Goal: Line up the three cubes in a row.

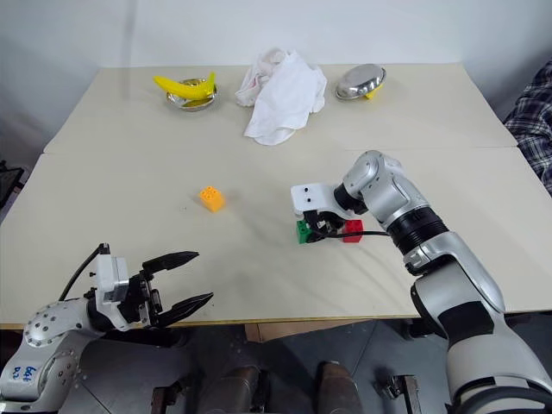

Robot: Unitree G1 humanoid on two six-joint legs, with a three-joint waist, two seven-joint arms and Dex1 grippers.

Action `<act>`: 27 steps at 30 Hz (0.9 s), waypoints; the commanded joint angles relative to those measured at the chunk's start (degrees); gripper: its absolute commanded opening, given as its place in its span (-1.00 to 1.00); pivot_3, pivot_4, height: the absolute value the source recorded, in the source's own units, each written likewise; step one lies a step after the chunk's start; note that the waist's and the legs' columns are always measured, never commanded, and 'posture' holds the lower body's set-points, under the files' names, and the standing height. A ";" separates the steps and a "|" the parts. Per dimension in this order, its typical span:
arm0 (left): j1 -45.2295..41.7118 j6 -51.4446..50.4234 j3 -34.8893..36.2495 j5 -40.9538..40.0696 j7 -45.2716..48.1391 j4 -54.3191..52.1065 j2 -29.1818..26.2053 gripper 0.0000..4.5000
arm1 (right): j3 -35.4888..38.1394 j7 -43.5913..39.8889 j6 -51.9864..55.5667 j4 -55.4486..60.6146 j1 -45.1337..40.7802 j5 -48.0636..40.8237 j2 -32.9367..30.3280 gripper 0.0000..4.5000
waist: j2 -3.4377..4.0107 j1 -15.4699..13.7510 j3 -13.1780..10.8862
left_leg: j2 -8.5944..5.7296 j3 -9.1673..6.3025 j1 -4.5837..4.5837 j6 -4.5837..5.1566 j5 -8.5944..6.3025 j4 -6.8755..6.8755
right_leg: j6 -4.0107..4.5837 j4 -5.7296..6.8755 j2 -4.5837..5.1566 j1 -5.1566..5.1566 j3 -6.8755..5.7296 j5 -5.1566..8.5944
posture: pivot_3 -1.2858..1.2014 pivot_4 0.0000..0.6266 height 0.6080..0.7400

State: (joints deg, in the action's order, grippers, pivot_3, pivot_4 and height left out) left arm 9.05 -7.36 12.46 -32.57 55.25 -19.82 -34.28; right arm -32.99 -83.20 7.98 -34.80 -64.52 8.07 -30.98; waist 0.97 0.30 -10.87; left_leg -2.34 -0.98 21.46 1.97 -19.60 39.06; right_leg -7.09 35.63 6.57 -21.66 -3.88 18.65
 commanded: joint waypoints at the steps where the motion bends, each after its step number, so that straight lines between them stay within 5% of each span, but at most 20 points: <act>1: -0.21 0.69 0.77 -0.29 0.01 -1.53 -0.35 1.00 | 0.92 -0.09 2.82 0.46 0.25 1.71 0.12 -0.33 | 0.00 0.01 0.00 | 0.00 0.00 0.00 0.00 0.00 0.00 | 0.00 0.00 0.00 0.00 0.00 0.00 | 0.03 -0.52 1.00; 27: -3.34 1.35 -0.26 0.45 1.47 1.68 -0.14 1.00 | 3.88 1.77 14.24 7.12 2.64 1.28 -0.08 -0.33 | 0.00 0.03 0.00 | 0.00 0.01 -0.01 -0.01 0.00 0.00 | 0.00 0.01 0.00 0.00 0.01 0.00 | 0.03 -0.52 1.00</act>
State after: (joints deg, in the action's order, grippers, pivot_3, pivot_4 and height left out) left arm 5.98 -7.22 12.05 -32.20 56.25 -17.41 -34.30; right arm -30.25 -81.83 21.42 -29.17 -62.49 9.03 -30.29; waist 0.97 0.33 -10.87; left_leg -2.34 -0.98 21.44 1.97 -19.61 39.07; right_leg -7.09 35.64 6.57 -21.66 -3.87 18.65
